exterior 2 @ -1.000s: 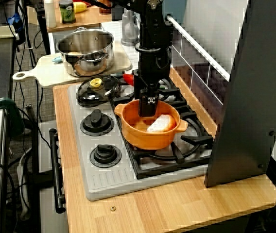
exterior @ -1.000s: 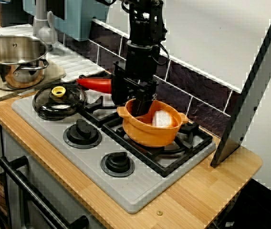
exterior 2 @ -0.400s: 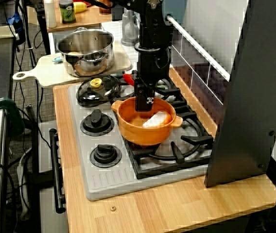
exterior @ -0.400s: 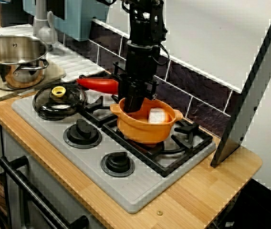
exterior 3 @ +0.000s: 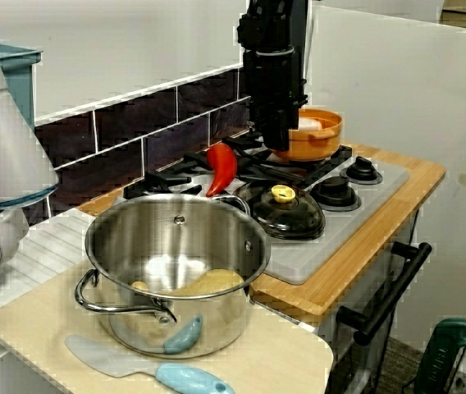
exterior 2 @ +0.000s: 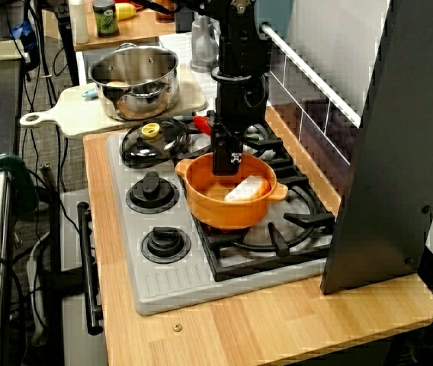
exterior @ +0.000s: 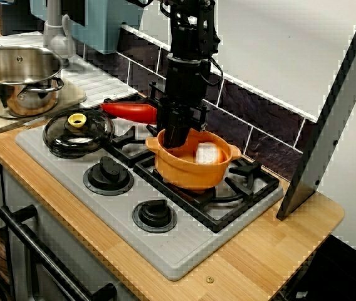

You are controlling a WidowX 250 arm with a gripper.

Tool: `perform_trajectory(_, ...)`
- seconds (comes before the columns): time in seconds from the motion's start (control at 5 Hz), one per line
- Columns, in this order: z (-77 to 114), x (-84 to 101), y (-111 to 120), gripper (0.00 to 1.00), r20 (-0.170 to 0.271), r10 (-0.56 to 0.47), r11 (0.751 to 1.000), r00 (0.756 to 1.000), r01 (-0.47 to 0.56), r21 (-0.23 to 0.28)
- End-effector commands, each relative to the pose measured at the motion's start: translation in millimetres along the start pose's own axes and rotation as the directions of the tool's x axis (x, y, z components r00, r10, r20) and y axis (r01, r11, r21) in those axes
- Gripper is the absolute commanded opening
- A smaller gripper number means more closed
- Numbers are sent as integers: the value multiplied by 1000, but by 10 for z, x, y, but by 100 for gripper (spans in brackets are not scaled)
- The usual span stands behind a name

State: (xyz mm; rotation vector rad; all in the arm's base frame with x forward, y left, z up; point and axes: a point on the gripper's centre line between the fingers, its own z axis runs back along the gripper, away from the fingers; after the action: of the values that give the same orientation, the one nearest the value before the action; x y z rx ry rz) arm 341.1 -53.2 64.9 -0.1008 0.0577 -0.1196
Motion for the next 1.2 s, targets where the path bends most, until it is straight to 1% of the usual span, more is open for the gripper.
perform_trajectory(0.0, 221, 73, 37, 0, 93, -8, 1000, 996, 7, 2)
perform_trajectory(0.2, 235, 64, 42, 0, 102, -15, 1000, 995, 15, 0)
perform_trajectory(0.8, 285, 115, 81, 0, 125, -49, 999, 991, 51, -10)
perform_trajectory(1.0, 292, 148, 102, 0, 121, -43, 999, 992, 44, -7)
